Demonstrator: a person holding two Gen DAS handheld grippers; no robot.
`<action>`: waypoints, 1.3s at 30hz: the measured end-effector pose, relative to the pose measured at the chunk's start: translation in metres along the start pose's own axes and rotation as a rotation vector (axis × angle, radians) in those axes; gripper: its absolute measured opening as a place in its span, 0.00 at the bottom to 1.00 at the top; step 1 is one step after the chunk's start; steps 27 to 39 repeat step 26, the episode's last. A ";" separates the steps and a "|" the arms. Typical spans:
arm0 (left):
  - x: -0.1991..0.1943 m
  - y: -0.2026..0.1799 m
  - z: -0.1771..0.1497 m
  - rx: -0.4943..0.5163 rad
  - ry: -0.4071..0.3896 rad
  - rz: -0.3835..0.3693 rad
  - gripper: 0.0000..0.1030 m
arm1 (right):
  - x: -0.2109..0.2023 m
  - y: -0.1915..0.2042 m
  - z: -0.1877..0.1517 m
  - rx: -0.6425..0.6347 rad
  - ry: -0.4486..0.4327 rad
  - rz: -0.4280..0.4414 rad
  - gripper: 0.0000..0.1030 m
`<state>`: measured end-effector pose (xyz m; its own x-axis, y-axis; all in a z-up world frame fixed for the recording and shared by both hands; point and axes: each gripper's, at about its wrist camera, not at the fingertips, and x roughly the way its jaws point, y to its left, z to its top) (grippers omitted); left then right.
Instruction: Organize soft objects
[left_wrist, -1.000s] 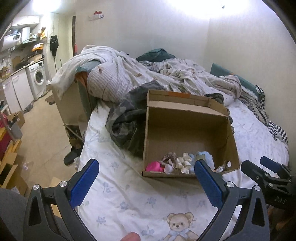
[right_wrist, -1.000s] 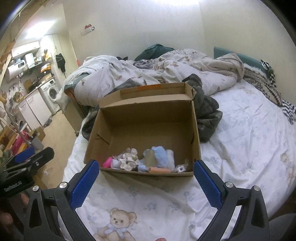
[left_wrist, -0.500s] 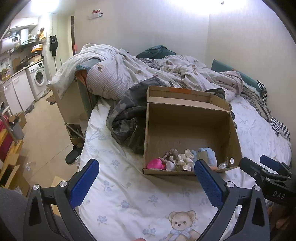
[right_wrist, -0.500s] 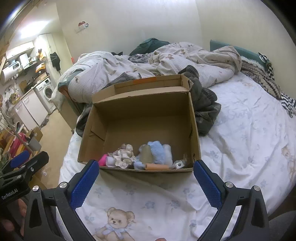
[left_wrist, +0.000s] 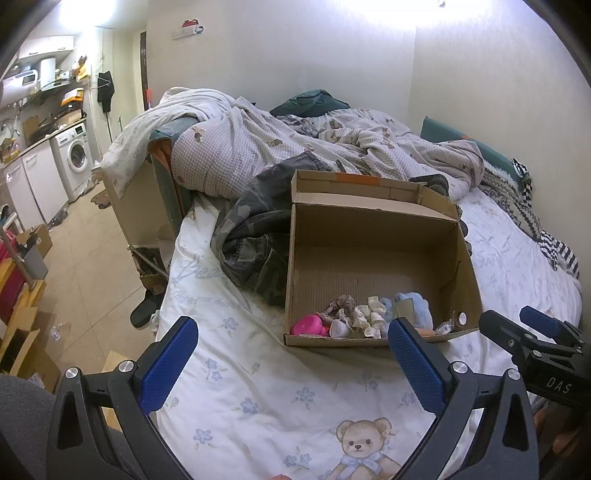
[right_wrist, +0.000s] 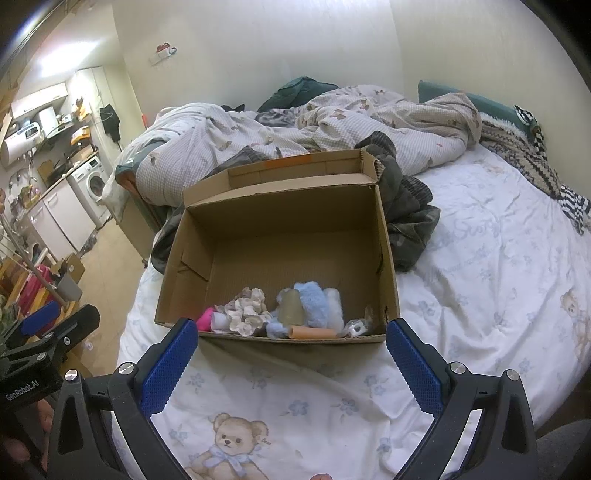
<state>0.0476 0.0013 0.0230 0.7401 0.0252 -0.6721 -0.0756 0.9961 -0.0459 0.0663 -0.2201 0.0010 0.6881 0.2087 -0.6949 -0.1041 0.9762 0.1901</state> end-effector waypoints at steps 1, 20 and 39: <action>0.000 0.000 0.000 0.000 0.001 0.000 1.00 | 0.000 0.000 0.000 0.000 0.000 -0.001 1.00; 0.000 0.000 -0.001 0.000 0.001 0.000 1.00 | -0.001 0.000 0.001 -0.004 0.002 0.001 1.00; 0.001 -0.001 -0.003 0.001 0.001 0.003 1.00 | 0.000 0.001 0.000 -0.005 0.002 0.002 1.00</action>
